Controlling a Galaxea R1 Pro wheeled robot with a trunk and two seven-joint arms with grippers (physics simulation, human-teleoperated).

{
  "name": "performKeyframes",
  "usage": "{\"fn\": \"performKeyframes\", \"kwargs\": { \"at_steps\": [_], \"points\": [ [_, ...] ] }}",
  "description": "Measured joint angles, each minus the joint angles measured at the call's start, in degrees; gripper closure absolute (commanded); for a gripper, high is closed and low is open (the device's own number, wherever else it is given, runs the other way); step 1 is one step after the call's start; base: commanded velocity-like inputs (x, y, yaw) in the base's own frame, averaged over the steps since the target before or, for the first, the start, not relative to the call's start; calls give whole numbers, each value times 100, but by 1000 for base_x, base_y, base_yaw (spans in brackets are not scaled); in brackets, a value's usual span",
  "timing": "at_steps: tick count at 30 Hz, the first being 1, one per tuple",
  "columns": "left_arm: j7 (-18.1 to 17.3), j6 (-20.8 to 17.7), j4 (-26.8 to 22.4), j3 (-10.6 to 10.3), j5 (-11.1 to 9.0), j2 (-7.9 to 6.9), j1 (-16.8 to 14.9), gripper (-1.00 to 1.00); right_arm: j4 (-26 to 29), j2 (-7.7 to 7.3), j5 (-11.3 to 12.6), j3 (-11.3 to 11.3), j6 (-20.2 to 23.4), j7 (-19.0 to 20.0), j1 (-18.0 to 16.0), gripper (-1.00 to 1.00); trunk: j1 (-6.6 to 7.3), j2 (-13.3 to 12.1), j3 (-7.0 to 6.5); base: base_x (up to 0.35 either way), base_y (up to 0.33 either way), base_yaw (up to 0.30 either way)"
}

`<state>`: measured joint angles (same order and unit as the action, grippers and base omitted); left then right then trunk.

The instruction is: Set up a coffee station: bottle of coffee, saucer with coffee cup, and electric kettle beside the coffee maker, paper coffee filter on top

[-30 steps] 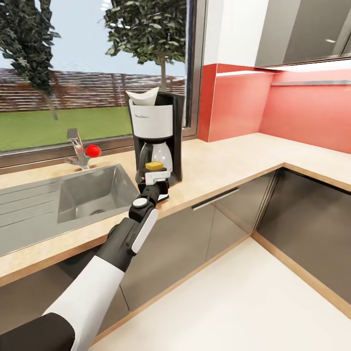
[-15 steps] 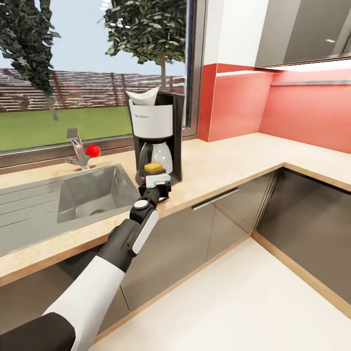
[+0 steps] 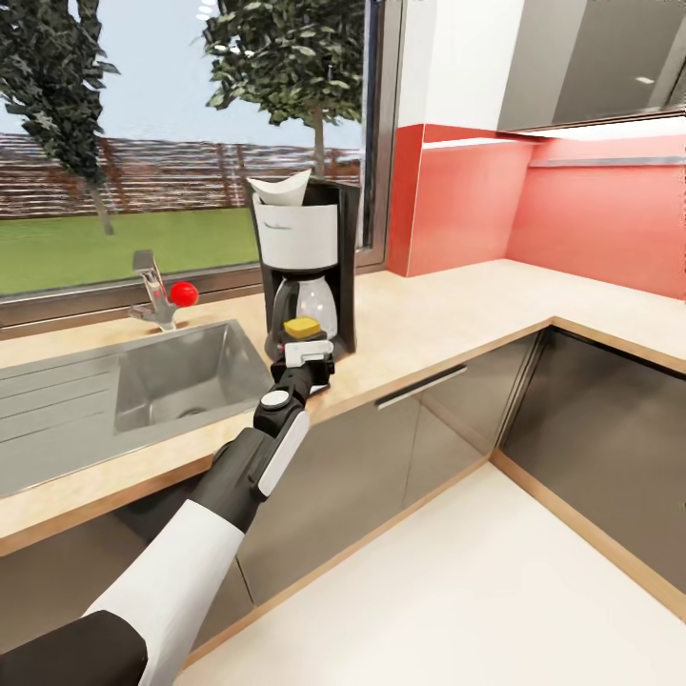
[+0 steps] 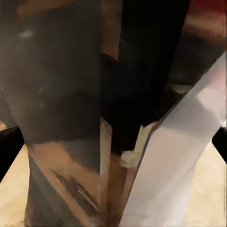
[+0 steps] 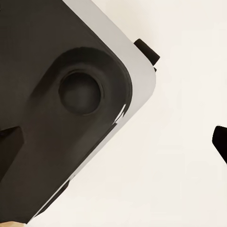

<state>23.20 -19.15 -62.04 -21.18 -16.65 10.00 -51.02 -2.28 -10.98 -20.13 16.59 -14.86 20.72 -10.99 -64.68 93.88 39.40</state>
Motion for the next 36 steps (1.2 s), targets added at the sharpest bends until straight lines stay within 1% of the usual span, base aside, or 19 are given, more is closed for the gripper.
{"fn": "performKeyframes", "kwargs": {
  "at_steps": [22, 31, 36],
  "points": [
    [0, -3, -24, -9, 0, 0, 0, -100, 0, 0, 0, 0, 0, 0, 0, -100, 1, 0, 0, -115, 0, 0],
    [66, -37, -220, -9, 0, 0, 0, -100, 0, 0, 0, 0, 0, 0, 0, -100, 1, 0, 0, -103, 0, 0],
    [76, -40, -226, -9, 0, 0, 0, -100, 0, 0, 0, 0, 0, 0, 0, -100, 1, 0, 0, -41, 0, 0]
  ]
}}
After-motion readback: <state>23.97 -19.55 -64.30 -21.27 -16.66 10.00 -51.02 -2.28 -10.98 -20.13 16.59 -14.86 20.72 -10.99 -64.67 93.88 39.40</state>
